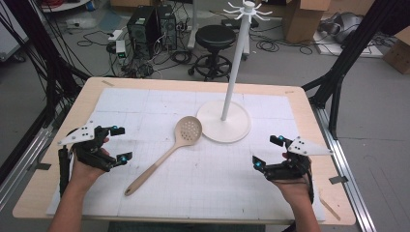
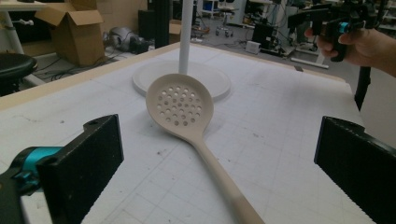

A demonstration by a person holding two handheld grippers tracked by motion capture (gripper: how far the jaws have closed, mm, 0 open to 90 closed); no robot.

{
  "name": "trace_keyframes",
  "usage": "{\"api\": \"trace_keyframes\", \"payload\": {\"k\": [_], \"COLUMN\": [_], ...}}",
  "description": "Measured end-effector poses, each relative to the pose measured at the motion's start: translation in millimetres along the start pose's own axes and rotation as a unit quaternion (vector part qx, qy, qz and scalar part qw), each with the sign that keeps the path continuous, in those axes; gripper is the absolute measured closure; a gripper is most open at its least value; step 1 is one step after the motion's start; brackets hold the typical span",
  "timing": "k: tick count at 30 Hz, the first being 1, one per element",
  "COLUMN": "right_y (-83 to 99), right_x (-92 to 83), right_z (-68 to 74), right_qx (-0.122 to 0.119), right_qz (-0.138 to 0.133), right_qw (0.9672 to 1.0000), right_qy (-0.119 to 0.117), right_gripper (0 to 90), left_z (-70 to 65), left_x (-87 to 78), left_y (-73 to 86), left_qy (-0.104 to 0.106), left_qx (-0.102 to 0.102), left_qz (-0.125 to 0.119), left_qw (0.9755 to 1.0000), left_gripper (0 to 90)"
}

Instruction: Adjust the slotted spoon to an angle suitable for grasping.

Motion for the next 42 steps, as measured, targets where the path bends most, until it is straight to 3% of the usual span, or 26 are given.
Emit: {"api": "trace_keyframes", "payload": {"k": [4,11,18,23,25,27,28,31,34,39,42], "right_y": [0.0,-0.6,-2.4,0.1,0.4,2.1,3.1,4.8,4.3,4.1,4.6], "right_x": [2.7,0.1,-1.5,-3.1,-3.8,-2.8,-2.4,-1.3,-1.2,-1.1,0.0], "right_z": [-0.8,2.8,2.3,2.7,2.6,1.2,1.0,0.9,2.1,3.0,2.3], "right_qx": [-0.006,-0.016,-0.018,-0.019,-0.017,-0.017,-0.014,-0.015,-0.016,-0.018,-0.02], "right_qz": [0.003,0.01,0.01,0.019,0.019,0.02,0.022,0.026,0.026,0.024,0.026], "right_qw": [1.0,0.9998,0.9997,0.9995,0.9995,0.9995,0.9995,0.9995,0.9994,0.9994,0.9993], "right_qy": [0.0,0.007,0.013,0.016,0.017,0.017,0.017,0.014,0.015,0.015,0.016], "right_gripper": [0.2,0.2,0.2,0.2,0.2,0.2,0.3,0.3,0.3,0.9,0.9], "left_z": [0.7,-1.3,-1.2,0.1,0.8,2.3,2.3,-1.0,-4.1,-5.1,-5.7], "left_x": [0.7,5.2,7.9,16.1,21.2,30.3,30.3,44.9,54.4,64.0,71.8], "left_y": [0.3,1.8,0.9,4.5,7.5,12.7,12.7,15.8,15.7,13.1,12.9], "left_qy": [-0.002,-0.009,-0.013,-0.021,-0.025,-0.026,-0.026,-0.033,-0.035,-0.039,-0.055], "left_qx": [-0.003,0.001,-0.003,-0.007,-0.012,-0.036,-0.036,-0.031,-0.022,-0.025,-0.013], "left_qz": [-0.002,0.018,0.016,0.038,0.053,0.063,0.063,0.102,0.117,0.122,0.145], "left_qw": [1.0,0.9998,0.9998,0.999,0.9982,0.997,0.997,0.9938,0.9922,0.9914,0.9878], "left_gripper": [1.8,1.8,1.8,1.8,1.8,1.9,1.9,1.9,1.9,1.9,1.9]}}
Point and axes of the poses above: each handheld gripper's, and its own axes: x roughly forward along the jaws, y roughly out of its underside, z roughly to its left, the point moved 2 cm from there along x, roughly forward along the jaws, and after that the axes turned 13 degrees about -z, right-handed, at the moved point
